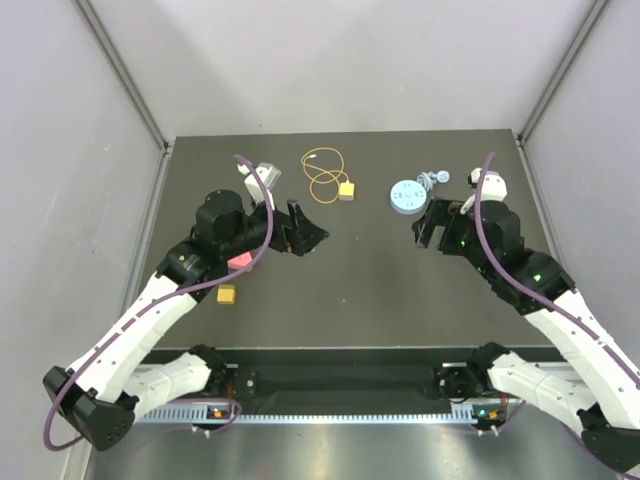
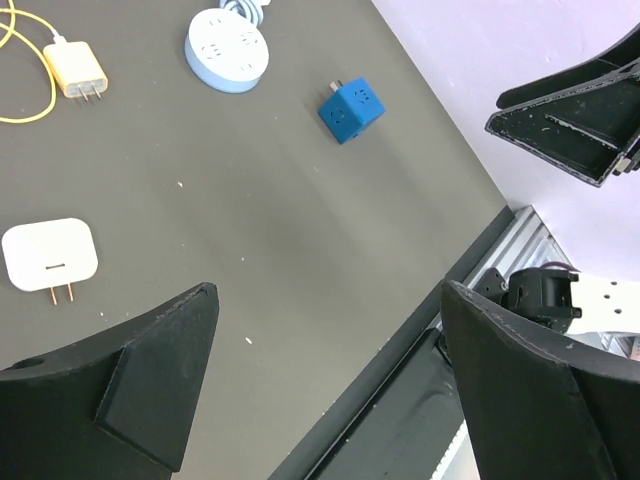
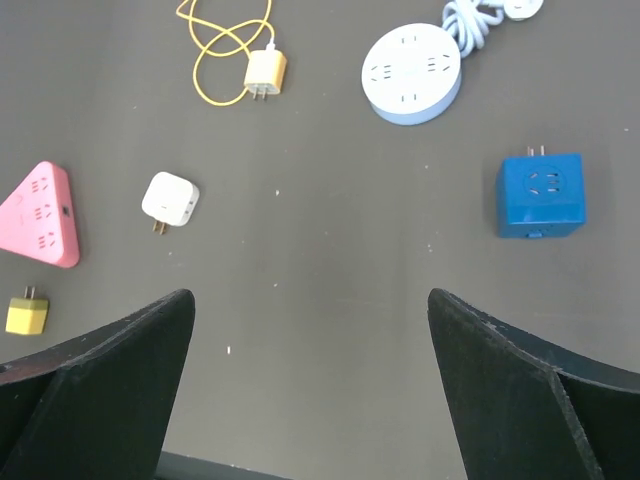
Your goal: Insert the plug
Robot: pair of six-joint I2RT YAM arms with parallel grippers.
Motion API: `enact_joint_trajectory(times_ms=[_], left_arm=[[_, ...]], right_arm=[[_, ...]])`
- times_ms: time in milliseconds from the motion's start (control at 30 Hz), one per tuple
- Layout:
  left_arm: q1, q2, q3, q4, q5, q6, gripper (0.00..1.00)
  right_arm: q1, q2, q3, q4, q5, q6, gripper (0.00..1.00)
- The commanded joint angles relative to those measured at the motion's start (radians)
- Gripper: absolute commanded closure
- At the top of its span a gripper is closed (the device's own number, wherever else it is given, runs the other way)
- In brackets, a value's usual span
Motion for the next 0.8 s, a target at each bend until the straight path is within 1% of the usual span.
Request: enact_joint_trajectory(times_ms=[0, 133, 167, 233, 300, 333, 367, 400, 433, 467, 533, 567, 633, 767], left_arm=[[0.002, -0.006, 0.035, 0.016, -0.024, 0.012, 0.04], [0.002, 0.007, 0.030, -0.001, -0.061, 0.016, 0.04], [0.002, 0.013, 0.030, -0.010, -0.069, 0.016, 0.05], [0.002, 0.027, 0.013, -0.016, -0.081, 0.016, 0.04], [0.002, 0.047, -0.014, 0.028, -0.083, -0.001, 0.03], [0.000, 0.058, -0.028, 0.039, -0.069, -0.011, 0.03], [0.000, 0.072, -0.028, 0.045, -0.046, -0.021, 0.03], [0.002, 0.085, -0.024, 0.048, 0.010, -0.031, 0.04], [0.002, 0.107, -0.023, 0.053, 0.034, -0.034, 0.04], [0.002, 0.112, -0.028, 0.059, 0.051, -0.041, 0.04], [0.002, 0.113, -0.059, 0.087, 0.059, -0.050, 0.04], [0.000, 0.112, -0.069, 0.097, 0.063, -0.054, 0.03], [0.000, 0.113, -0.083, 0.116, 0.092, -0.050, 0.02], [0.000, 0.110, -0.083, 0.090, 0.095, -0.025, 0.02]], right_arm=[[-0.007, -0.020, 0.007, 0.005, 0.069, 0.025, 0.00], [-0.007, -0.013, -0.005, -0.035, 0.186, 0.042, 0.00], [-0.006, 0.001, -0.013, -0.035, 0.238, 0.037, 0.00], [-0.007, 0.030, -0.030, -0.023, 0.293, -0.004, 0.00], [-0.012, 0.117, -0.018, -0.009, 0.380, -0.062, 0.00], [-0.023, 0.159, 0.017, -0.008, 0.407, -0.078, 0.00], [-0.056, 0.252, 0.040, -0.011, 0.424, -0.093, 0.00], [-0.073, 0.298, 0.065, -0.015, 0.427, -0.098, 0.00], [-0.084, 0.344, 0.105, -0.020, 0.416, -0.107, 0.00], [-0.092, 0.427, 0.120, -0.020, 0.418, -0.116, 0.00], [-0.112, 0.496, 0.156, -0.021, 0.428, -0.139, 0.00], [-0.144, 0.553, 0.165, -0.020, 0.398, -0.150, 0.00], [-0.184, 0.601, 0.182, -0.017, 0.329, -0.185, 0.00], [-0.300, 0.713, 0.182, -0.021, 0.232, -0.220, 0.00]])
